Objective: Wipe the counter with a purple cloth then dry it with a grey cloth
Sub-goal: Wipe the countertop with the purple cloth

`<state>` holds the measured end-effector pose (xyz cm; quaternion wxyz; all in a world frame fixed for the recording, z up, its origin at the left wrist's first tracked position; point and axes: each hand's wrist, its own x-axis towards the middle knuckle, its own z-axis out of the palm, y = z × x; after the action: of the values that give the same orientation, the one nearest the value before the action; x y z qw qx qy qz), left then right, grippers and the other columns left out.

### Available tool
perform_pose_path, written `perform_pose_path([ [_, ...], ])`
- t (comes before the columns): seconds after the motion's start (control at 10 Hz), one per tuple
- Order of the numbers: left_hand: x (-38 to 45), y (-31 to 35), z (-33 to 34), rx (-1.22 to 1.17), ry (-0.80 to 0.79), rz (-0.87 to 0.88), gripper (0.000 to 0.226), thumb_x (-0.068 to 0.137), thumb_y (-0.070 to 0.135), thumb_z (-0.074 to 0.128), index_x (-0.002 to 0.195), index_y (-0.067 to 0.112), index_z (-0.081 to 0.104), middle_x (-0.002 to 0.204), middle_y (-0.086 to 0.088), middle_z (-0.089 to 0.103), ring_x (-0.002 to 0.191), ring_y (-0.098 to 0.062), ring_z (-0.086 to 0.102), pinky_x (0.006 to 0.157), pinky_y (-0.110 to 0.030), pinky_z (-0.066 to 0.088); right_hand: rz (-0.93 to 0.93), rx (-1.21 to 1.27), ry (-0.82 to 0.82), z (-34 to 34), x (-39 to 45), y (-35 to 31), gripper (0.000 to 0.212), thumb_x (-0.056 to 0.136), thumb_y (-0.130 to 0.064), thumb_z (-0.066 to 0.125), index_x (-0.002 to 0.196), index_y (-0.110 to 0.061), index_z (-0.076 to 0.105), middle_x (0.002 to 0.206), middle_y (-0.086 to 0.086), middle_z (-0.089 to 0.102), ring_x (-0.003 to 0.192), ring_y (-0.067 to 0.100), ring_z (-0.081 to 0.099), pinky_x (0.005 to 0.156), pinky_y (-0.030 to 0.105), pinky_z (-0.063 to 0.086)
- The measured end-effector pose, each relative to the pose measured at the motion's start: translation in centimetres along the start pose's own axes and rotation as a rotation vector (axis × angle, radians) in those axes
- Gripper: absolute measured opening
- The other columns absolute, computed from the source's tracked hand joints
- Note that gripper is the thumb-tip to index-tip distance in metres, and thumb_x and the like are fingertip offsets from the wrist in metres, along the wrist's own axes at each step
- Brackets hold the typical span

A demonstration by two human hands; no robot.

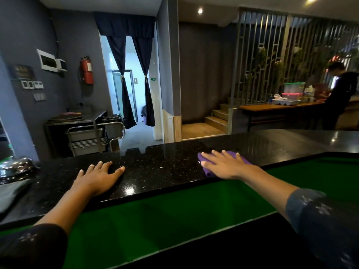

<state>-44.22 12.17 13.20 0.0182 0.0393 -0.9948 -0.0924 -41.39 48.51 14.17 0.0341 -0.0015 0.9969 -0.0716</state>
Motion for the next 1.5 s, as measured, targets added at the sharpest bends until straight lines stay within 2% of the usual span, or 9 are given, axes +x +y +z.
perform_pose_path([
  [0.2, -1.5, 4.5, -0.8, 0.219, 0.354, 0.253, 0.06, 0.094, 0.052, 0.036, 0.147, 0.025, 0.026, 0.157, -0.003, 0.023, 0.145, -0.02, 0.019, 0.118, -0.047, 0.013, -0.213, -0.01, -0.043, 0.0, -0.7, 2.9, 0.062, 0.088, -0.073, 0.013, 0.147, -0.055, 0.005, 0.162, -0.012, -0.002, 0.149, 0.021, -0.003, 0.115, 0.058, -0.007],
  [0.5, -0.5, 14.1, 2.9, -0.007, 0.009, 0.084, 0.066, 0.093, 0.063, 0.02, 0.15, 0.03, 0.017, 0.16, 0.0, 0.01, 0.147, -0.018, 0.007, 0.117, -0.048, 0.003, -0.162, 0.005, -0.046, -0.4, 4.2, 0.8, 0.065, 0.092, -0.07, 0.013, 0.151, -0.046, 0.002, 0.163, -0.002, -0.006, 0.148, 0.032, -0.008, 0.11, 0.065, -0.009],
  [0.6, -0.5, 14.0, 3.0, 0.024, -0.008, 0.075, 0.065, 0.093, 0.063, 0.019, 0.15, 0.032, 0.014, 0.16, 0.002, 0.006, 0.147, -0.017, 0.005, 0.117, -0.046, 0.001, -0.326, -0.008, -0.068, 0.0, 3.5, 3.3, 0.062, 0.091, -0.072, 0.015, 0.148, -0.051, 0.003, 0.163, -0.009, -0.004, 0.149, 0.025, -0.006, 0.112, 0.061, -0.01],
  [0.8, -0.5, 14.3, 3.1, 0.029, 0.008, 0.062, 0.065, 0.093, 0.063, 0.019, 0.15, 0.034, 0.013, 0.16, 0.003, 0.006, 0.147, -0.016, 0.004, 0.118, -0.045, 0.0, -0.215, 0.036, -0.076, -1.2, 6.6, 4.0, 0.081, 0.08, -0.084, 0.02, 0.15, -0.047, 0.005, 0.163, -0.006, -0.004, 0.149, 0.028, -0.008, 0.111, 0.063, -0.012],
  [0.9, -0.5, 14.3, 3.1, 0.027, 0.001, 0.057, 0.065, 0.092, 0.063, 0.019, 0.15, 0.034, 0.013, 0.16, 0.003, 0.006, 0.147, -0.016, 0.004, 0.118, -0.044, 0.001, -0.239, 0.013, -0.096, -0.9, 7.0, 2.2, 0.081, 0.083, -0.08, 0.027, 0.151, -0.045, 0.002, 0.163, -0.003, -0.007, 0.148, 0.032, -0.011, 0.109, 0.065, -0.013],
  [1.1, -0.9, 14.4, 2.8, 0.023, -0.018, 0.061, 0.065, 0.092, 0.064, 0.018, 0.15, 0.034, 0.013, 0.16, 0.003, 0.006, 0.147, -0.016, 0.004, 0.118, -0.044, 0.001, -0.285, 0.185, 0.1, 0.1, 6.6, 2.5, 0.049, 0.101, -0.038, 0.017, 0.149, -0.042, 0.024, 0.161, -0.006, 0.017, 0.149, 0.022, 0.01, 0.114, 0.058, -0.007],
  [1.2, -0.9, 14.4, 2.7, 0.023, -0.016, 0.058, 0.066, 0.092, 0.064, 0.018, 0.15, 0.034, 0.013, 0.16, 0.003, 0.006, 0.147, -0.016, 0.004, 0.117, -0.044, 0.0, -0.092, 0.354, 0.216, -0.6, 8.4, 2.4, 0.05, 0.101, -0.036, 0.015, 0.151, -0.034, 0.026, 0.157, 0.002, 0.03, 0.147, 0.026, 0.017, 0.116, 0.058, -0.004],
  [1.3, -0.9, 14.4, 2.9, 0.023, -0.013, 0.055, 0.066, 0.092, 0.064, 0.017, 0.15, 0.034, 0.012, 0.16, 0.003, 0.005, 0.147, -0.016, 0.004, 0.118, -0.044, 0.001, 0.091, 0.397, 0.221, -1.2, 10.4, 2.8, 0.053, 0.101, -0.04, 0.011, 0.152, -0.031, 0.021, 0.159, 0.007, 0.025, 0.148, 0.031, 0.01, 0.116, 0.059, -0.007],
  [1.5, -0.5, 14.3, 3.0, 0.009, -0.006, 0.058, 0.064, 0.092, 0.064, 0.018, 0.15, 0.036, 0.012, 0.16, 0.005, 0.005, 0.147, -0.015, 0.004, 0.118, -0.043, 0.0, 0.073, 0.103, -0.019, -1.3, 12.6, 0.8, 0.077, 0.089, -0.072, 0.0, 0.154, -0.033, 0.007, 0.161, 0.017, -0.007, 0.147, 0.036, -0.012, 0.11, 0.061, -0.016],
])
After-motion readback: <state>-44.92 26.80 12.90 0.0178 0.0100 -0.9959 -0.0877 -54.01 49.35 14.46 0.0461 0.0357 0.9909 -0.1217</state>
